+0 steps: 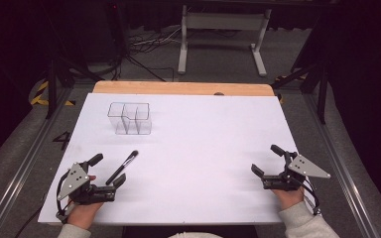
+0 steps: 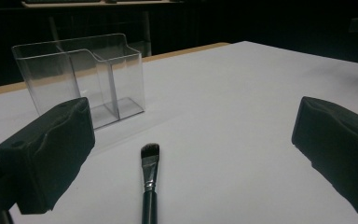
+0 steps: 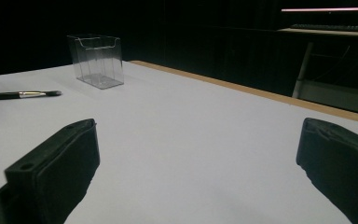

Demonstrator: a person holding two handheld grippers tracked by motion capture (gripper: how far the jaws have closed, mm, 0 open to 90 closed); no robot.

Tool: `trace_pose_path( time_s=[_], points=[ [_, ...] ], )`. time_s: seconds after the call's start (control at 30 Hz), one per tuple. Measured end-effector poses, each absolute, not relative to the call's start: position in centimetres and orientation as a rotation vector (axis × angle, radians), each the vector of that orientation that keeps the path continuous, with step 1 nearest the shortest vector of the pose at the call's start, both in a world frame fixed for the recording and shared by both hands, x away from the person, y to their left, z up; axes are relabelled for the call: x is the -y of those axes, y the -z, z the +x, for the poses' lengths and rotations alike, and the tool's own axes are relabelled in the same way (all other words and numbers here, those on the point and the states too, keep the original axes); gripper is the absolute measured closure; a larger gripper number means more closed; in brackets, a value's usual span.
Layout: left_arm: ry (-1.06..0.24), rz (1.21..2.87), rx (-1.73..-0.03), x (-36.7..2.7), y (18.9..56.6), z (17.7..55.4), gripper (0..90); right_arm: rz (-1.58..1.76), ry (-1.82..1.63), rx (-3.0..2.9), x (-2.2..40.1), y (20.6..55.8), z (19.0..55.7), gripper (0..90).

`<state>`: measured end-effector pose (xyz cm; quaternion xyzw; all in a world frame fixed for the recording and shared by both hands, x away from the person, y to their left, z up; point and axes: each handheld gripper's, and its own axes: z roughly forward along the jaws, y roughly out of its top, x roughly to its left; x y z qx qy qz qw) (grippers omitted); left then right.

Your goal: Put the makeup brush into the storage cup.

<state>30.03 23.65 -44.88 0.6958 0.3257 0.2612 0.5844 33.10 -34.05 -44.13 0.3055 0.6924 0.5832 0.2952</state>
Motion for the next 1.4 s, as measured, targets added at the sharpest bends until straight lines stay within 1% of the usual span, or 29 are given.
trace_pose_path(
  time_s=[0.27,0.47,0.57,0.67,0.83,1.0,1.23,1.4],
  points=[
    [-0.611,1.635,-0.765,-23.3,44.5,30.3,0.0,0.815,-1.543,-1.827,33.9,43.7,32.9,0.1],
    [-0.575,1.585,-0.758,-23.1,44.0,30.6,0.0,0.798,-1.543,-1.825,33.7,43.5,32.8,0.1],
    [-0.595,1.578,-0.762,-23.1,43.8,30.6,0.0,0.792,-1.55,-1.822,33.7,43.4,32.7,0.1],
    [-0.565,1.585,-0.784,-23.0,43.2,30.9,0.1,0.797,-1.55,-1.83,33.8,43.4,32.6,0.1],
    [-0.57,1.569,-0.768,-22.9,42.8,31.5,0.0,0.784,-1.558,-1.834,33.9,43.3,32.5,0.1],
    [-0.583,1.598,-0.742,-22.3,42.2,32.5,0.0,0.79,-1.562,-1.842,34.1,43.3,32.5,0.1],
    [-0.569,1.569,-0.741,-22.1,41.6,33.6,0.0,0.797,-1.579,-1.877,34.2,43.2,32.7,0.2],
    [-0.564,1.595,-0.741,-21.7,41.4,34.3,0.0,0.799,-1.57,-1.857,34.4,43.2,32.6,0.2]
  ],
)
